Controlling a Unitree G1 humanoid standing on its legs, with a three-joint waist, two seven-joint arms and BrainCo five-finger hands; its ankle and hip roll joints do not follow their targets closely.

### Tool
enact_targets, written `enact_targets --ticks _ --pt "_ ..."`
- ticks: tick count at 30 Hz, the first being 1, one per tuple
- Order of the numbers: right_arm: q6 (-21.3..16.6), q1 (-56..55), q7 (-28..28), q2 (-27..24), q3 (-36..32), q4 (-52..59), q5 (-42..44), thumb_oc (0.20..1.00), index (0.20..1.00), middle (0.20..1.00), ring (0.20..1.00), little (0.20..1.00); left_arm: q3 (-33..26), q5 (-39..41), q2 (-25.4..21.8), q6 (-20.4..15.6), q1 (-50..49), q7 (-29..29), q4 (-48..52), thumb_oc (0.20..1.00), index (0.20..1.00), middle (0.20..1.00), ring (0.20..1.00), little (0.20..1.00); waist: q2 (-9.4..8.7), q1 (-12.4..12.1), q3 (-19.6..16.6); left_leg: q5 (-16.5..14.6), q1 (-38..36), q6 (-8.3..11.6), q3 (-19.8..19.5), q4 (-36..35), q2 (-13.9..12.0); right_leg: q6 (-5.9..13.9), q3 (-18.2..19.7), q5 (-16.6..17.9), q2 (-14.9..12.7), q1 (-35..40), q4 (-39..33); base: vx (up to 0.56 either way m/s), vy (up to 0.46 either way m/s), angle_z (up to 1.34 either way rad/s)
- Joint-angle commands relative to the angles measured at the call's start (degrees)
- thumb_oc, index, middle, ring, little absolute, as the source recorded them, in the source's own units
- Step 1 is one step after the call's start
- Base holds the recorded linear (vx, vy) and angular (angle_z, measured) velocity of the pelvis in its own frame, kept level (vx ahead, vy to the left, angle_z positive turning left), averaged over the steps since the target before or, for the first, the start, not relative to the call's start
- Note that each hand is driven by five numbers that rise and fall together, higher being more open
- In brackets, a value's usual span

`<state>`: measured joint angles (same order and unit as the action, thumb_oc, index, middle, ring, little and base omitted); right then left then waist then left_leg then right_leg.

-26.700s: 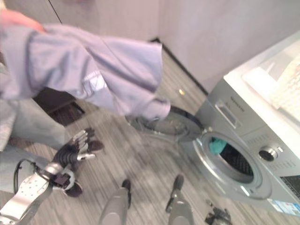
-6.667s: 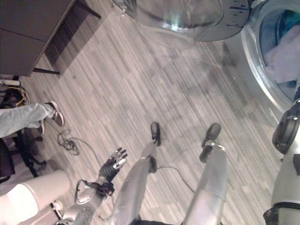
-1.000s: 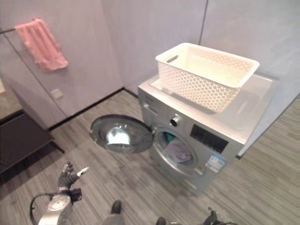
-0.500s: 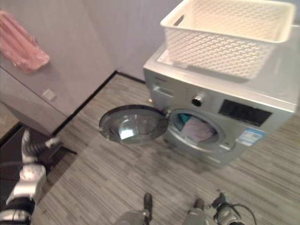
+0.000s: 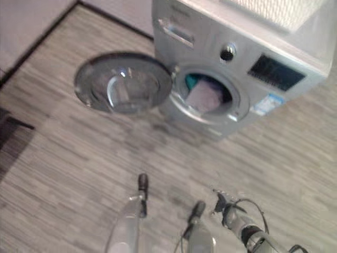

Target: Grab the laundry basket,head to the washer,open it,put in the laundry and shut it.

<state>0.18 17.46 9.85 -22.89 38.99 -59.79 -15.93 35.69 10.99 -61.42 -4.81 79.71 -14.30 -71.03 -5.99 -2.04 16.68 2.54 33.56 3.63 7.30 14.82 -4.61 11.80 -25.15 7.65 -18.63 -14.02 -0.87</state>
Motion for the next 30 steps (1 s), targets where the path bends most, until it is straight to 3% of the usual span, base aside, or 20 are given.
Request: enact_targets --ticks 1,5,10,12,22,30 --pt "-0.6 -0.5 0.7 -0.2 -1.2 -1.2 3.9 1.000 1.000 1.000 1.000 1.000 -0.6 2.6 -1.0 0.2 0.5 -0.3 -4.9 1.000 1.000 1.000 1.000 1.000 -1.18 -1.4 -0.4 -3.5 0.1 0.42 -1.4 -1.3 -3.9 3.20 2.0 6.6 -2.7 3.1 -1.1 0.00 0.024 0.13" --pt "-1.1 0.2 0.7 -0.3 -1.1 0.4 6.3 1.000 1.000 1.000 1.000 1.000 1.9 1.2 1.5 0.9 2.9 0.3 -6.8 1.000 1.000 1.000 1.000 1.000 -1.69 -0.2 0.4 -3.5 1.9 0.35 -1.7 -1.1 -3.8 3.20 2.6 9.3 -2.7 1.5 -1.4 0.01 0.025 0.15" --pt "-2.0 1.8 0.2 -0.4 0.9 4.1 7.4 1.000 1.000 1.000 1.000 1.000 6.7 -6.0 4.7 2.4 6.9 0.1 -8.4 1.000 1.000 1.000 1.000 1.000 -2.67 0.8 1.1 -3.2 4.7 0.34 -1.3 -0.5 -4.2 3.20 2.2 10.4 -2.7 -0.8 -1.8 0.00 -0.002 0.05" --pt "-2.8 2.6 0.7 -2.6 1.2 9.6 8.0 1.000 1.000 1.000 1.000 1.000 9.2 -8.2 4.7 3.4 11.5 -0.8 -10.7 1.000 1.000 1.000 1.000 1.000 -3.39 2.3 2.5 -2.9 7.5 0.64 -1.4 0.2 -4.8 3.20 2.3 10.2 -2.3 -3.3 -2.1 -0.02 -0.036 -0.16" --pt "-3.4 -2.0 0.8 -5.8 -1.6 12.5 8.6 1.000 1.000 1.000 1.000 1.000 12.5 -8.3 6.0 3.3 17.2 -2.7 -11.5 1.000 1.000 1.000 1.000 1.000 -4.16 5.6 2.1 -2.0 13.5 0.94 -2.4 -0.9 -4.5 3.20 2.6 13.3 -1.7 -8.6 -3.9 0.03 0.004 -0.04" --pt "-4.2 -3.7 0.5 -8.3 -3.9 18.0 8.9 1.000 1.000 1.000 1.000 1.000 13.8 -7.5 6.5 3.4 19.3 -3.0 -10.4 1.000 1.000 1.000 1.000 1.000 -3.52 7.0 1.6 -2.7 17.8 0.47 -3.0 0.1 -3.6 3.20 2.6 14.4 -2.1 -11.8 -3.9 0.06 0.017 0.00"
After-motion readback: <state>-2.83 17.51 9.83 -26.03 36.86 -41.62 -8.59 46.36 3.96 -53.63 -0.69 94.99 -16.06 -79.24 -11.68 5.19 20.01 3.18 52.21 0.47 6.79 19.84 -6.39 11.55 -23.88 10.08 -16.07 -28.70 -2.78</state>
